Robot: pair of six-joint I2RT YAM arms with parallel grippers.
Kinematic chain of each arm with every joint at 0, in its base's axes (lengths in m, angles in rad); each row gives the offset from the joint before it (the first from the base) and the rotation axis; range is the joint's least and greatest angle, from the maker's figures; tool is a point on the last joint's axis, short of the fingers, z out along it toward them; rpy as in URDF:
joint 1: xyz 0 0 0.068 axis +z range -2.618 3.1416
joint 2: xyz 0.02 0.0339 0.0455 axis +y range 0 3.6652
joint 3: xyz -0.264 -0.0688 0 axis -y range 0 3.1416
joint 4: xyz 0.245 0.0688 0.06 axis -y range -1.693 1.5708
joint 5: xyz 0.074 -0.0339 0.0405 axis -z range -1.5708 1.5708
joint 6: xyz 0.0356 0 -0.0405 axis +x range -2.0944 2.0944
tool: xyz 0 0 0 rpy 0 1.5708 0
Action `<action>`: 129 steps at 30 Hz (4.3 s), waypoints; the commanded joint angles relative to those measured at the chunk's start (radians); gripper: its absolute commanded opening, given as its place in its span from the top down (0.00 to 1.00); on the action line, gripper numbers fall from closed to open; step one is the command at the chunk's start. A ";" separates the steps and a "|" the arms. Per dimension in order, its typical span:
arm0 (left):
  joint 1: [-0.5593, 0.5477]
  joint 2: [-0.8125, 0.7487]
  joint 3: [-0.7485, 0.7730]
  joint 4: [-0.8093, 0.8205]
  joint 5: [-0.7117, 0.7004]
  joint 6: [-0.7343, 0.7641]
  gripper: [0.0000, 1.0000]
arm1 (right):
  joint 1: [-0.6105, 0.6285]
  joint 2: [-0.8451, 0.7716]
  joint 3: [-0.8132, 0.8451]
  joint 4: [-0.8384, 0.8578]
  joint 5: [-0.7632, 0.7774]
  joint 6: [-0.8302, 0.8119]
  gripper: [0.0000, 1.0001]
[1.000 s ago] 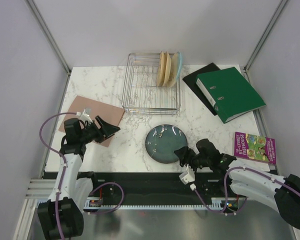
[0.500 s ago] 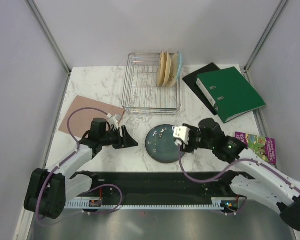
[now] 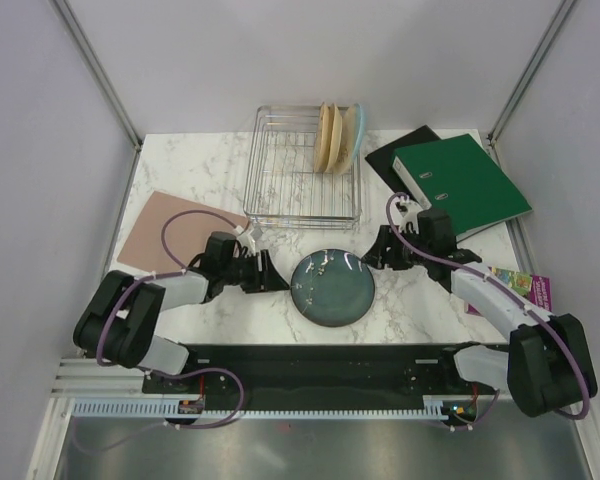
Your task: Load the plates into the dish rack
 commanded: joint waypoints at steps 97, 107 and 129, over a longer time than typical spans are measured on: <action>0.442 -0.847 0.175 -0.500 0.039 0.202 0.33 | 0.413 1.229 1.886 0.182 1.529 -0.486 1.00; 0.468 -0.847 0.163 -0.504 0.050 0.201 0.33 | 0.380 1.333 1.905 0.206 1.512 -0.494 1.00; 0.470 -0.885 0.147 -0.406 0.073 0.218 0.00 | 0.523 1.036 1.560 0.466 1.431 -0.817 0.21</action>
